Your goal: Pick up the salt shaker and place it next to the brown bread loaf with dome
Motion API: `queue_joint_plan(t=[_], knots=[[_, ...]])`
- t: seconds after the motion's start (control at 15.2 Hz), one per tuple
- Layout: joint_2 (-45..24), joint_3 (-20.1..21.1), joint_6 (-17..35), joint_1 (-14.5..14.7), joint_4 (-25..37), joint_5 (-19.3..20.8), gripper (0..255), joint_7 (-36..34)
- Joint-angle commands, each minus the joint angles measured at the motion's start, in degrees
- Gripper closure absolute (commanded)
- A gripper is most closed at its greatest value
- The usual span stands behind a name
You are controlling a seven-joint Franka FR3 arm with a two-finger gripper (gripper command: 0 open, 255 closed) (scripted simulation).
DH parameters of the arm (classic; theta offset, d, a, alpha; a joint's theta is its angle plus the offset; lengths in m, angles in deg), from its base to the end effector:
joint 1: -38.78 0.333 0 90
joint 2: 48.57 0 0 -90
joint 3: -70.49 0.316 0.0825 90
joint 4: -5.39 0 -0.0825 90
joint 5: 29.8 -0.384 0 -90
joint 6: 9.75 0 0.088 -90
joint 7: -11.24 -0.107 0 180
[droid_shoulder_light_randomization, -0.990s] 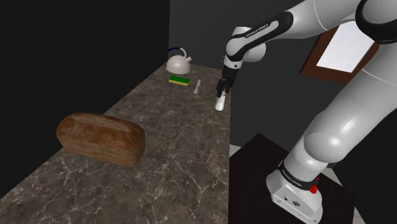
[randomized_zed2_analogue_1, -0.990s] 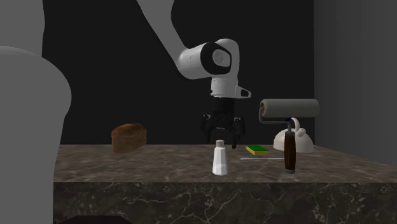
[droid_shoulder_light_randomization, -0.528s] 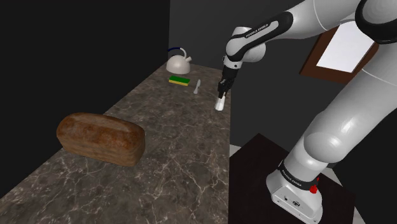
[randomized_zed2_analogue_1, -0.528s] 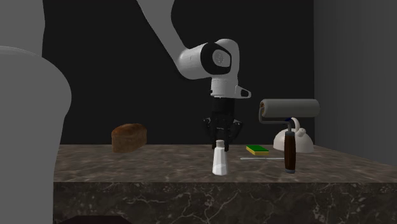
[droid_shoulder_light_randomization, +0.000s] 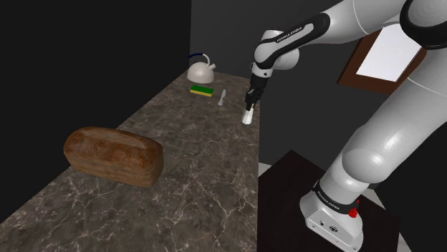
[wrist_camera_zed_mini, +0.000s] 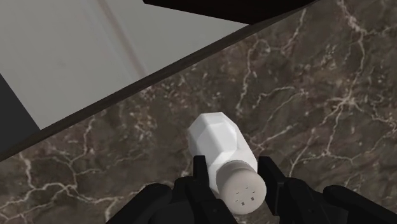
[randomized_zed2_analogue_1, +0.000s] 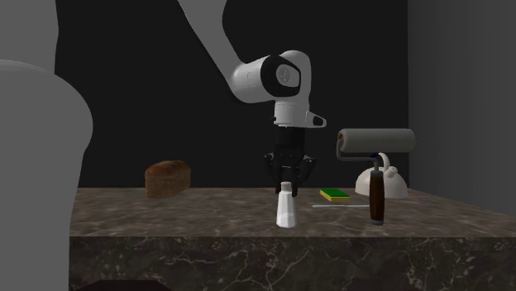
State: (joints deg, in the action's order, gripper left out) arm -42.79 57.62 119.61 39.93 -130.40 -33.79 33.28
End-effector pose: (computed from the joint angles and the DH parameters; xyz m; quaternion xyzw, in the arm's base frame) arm 0.4746 -0.0967 0.3629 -0.9969 -0.0683 -0.0041 0.0384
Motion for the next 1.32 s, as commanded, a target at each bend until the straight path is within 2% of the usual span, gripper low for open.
queue_joint_plan(t=[0.0, 1.25], knots=[[0.4, 0.0, -0.8, 0.0, 0.3, 0.2, 255, -0.2], [6.7, 0.6, -15.8, -0.2, 9.2, 2.1, 255, -2.4]])
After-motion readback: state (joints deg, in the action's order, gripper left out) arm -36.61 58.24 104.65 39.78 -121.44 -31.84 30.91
